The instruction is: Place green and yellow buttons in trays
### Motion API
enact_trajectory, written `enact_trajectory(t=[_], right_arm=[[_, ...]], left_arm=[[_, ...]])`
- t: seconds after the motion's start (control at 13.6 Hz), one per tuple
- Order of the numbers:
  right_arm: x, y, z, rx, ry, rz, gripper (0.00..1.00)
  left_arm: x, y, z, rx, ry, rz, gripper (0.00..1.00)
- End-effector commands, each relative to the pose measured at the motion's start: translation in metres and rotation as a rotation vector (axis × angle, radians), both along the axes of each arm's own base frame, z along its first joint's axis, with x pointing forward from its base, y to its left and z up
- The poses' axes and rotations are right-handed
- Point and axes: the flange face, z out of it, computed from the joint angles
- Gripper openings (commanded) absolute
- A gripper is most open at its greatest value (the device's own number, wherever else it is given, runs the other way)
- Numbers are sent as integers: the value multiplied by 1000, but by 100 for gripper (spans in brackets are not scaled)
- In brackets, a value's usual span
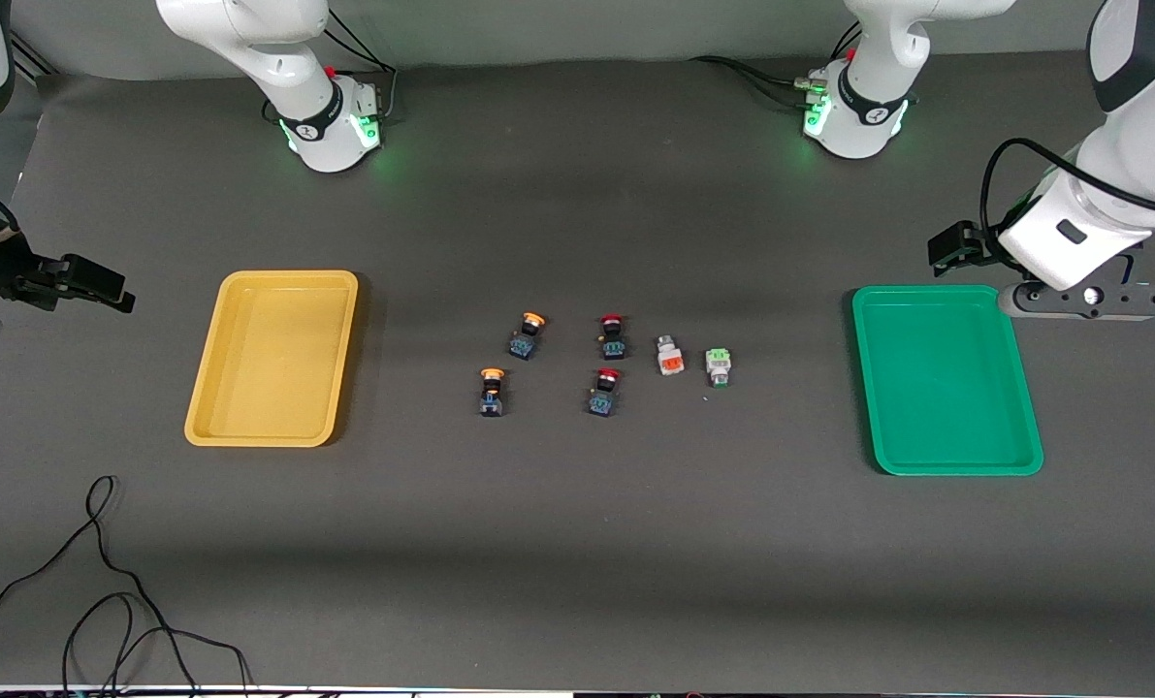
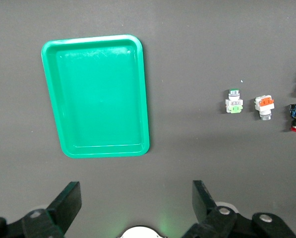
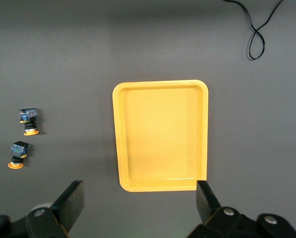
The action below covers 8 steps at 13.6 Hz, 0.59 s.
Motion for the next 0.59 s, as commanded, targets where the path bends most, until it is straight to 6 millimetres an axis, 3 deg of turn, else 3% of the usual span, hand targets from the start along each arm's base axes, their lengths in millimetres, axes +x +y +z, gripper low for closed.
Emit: enact_trajectory(t=[0.0,0.52], right_arm=[[-6,-1,7,-17,10,14,100],[-9,0,3,-16,38,10,100]], left_arm=[[3,-1,3,-12,-12,-15,100],[3,0,3,-12,-9,-13,100]])
